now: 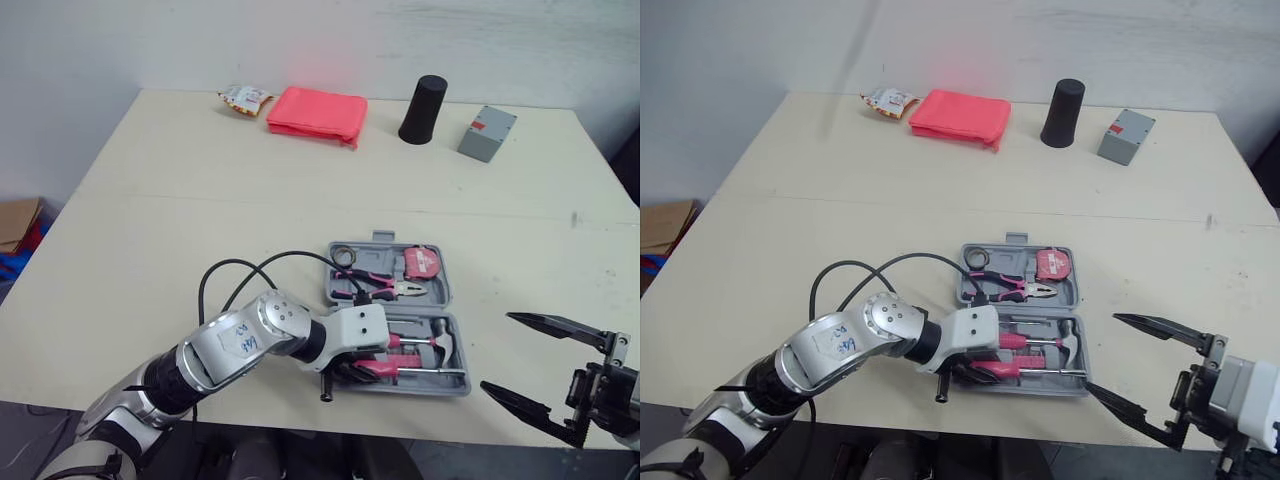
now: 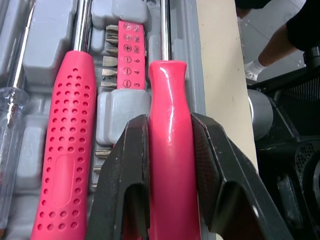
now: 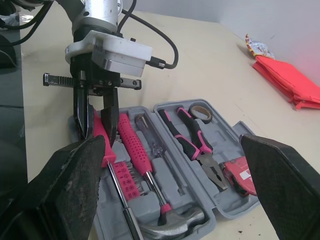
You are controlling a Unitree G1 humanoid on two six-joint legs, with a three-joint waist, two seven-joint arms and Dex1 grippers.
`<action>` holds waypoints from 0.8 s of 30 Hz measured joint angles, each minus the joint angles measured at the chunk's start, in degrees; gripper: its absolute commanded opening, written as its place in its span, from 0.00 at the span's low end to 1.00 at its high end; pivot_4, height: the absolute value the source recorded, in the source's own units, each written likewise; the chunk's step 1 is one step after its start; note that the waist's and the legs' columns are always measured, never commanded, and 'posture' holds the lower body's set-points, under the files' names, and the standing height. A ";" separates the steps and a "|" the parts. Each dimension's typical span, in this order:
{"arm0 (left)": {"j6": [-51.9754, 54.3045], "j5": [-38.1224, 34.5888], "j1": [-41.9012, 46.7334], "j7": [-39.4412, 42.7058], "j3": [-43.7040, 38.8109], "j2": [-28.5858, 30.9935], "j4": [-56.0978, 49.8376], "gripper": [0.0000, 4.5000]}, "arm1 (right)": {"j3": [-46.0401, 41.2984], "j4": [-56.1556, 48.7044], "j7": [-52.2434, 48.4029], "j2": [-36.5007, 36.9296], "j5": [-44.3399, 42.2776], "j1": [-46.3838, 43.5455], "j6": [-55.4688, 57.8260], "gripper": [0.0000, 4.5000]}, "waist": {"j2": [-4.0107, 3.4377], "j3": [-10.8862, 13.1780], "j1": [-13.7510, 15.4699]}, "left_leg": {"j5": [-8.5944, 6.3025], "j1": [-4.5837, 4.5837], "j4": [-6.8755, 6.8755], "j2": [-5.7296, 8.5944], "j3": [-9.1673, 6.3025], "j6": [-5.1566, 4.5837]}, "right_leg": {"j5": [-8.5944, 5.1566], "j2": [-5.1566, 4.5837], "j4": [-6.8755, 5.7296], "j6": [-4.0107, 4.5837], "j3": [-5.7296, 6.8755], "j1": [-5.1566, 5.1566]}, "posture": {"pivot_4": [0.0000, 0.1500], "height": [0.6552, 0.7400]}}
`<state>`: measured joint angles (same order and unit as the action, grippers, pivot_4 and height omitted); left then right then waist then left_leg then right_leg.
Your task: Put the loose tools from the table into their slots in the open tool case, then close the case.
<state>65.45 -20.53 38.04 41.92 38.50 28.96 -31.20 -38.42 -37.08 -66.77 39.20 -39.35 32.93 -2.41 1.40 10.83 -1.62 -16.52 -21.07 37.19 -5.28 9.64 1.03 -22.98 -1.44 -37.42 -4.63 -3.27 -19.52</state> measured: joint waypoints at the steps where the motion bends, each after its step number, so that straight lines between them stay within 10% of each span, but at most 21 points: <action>1: 0.02 0.06 0.00 -0.03 0.06 -0.15 0.02 0.12 | 0.03 0.00 0.09 0.00 0.06 -0.11 0.00 1.00 | 0.00 0.00 0.01 | 0.00 0.00 0.00 0.01 0.00 0.00 | 0.00 0.00 0.00 0.00 0.00 0.00 | 1.00 1.00; 9: 1.13 -0.21 -0.10 -0.38 0.66 -1.70 0.14 0.12 | 0.40 -0.01 0.32 0.01 0.42 0.06 0.01 1.00 | 0.00 0.00 0.02 | 0.00 -0.01 0.00 0.02 -0.01 0.00 | 0.00 -0.01 0.00 0.00 0.00 0.00 | 1.00 1.00; 17: -0.96 -0.99 -0.36 -0.39 0.45 -2.36 0.44 0.96 | 0.40 -0.01 0.08 -0.05 0.43 0.46 -0.08 1.00 | 0.00 0.00 -0.01 | 0.07 0.00 0.04 0.08 -0.01 -0.12 | 0.07 -0.08 -0.01 -0.08 0.00 0.04 | 1.00 1.00; 24: -9.26 -1.69 -0.56 2.01 -5.00 -2.47 0.60 0.90 | 2.00 -0.01 -0.05 -0.93 0.64 0.37 -0.21 1.00 | 0.00 0.00 0.00 | 0.07 -0.05 -0.03 0.08 -0.01 -0.12 | 0.07 -0.08 0.03 -0.07 0.01 -0.01 | 1.00 1.00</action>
<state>56.19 -22.22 37.48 43.93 33.49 26.49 -30.60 -36.42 -37.09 -66.82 38.27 -38.71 33.30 -2.62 1.40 10.83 -1.61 -16.44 -21.11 37.17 -5.20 9.63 0.91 -22.91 -1.52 -37.39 -4.70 -3.26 -19.53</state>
